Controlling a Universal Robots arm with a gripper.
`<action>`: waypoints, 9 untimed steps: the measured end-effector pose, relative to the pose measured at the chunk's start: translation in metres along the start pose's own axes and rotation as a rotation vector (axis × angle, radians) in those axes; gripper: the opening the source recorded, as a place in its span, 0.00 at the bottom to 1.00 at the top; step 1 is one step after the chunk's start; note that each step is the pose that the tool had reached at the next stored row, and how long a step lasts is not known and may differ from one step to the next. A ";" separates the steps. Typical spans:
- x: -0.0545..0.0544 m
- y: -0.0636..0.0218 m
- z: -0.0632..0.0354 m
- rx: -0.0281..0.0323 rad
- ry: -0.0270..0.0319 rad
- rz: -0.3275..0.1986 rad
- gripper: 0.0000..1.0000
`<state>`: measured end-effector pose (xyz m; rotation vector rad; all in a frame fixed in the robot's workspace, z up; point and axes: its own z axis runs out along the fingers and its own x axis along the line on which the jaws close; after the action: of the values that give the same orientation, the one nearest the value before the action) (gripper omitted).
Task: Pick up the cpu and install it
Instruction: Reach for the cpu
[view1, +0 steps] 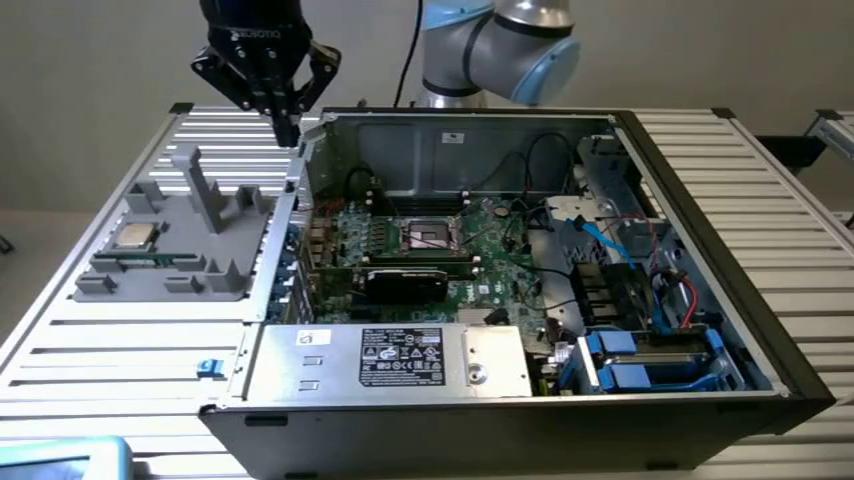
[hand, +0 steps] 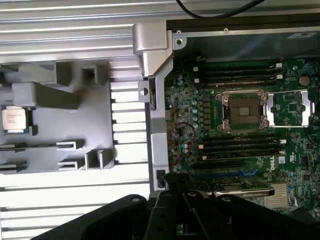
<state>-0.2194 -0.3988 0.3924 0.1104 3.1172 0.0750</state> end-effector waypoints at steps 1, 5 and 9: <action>0.004 -0.0003 0.0000 0.0000 0.0000 0.000 0.11; 0.023 -0.0016 0.0001 0.0000 0.0003 0.000 0.11; 0.041 -0.0029 0.0002 0.0000 0.0003 0.000 0.11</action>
<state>-0.2603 -0.3988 0.3913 0.1104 3.1175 0.0751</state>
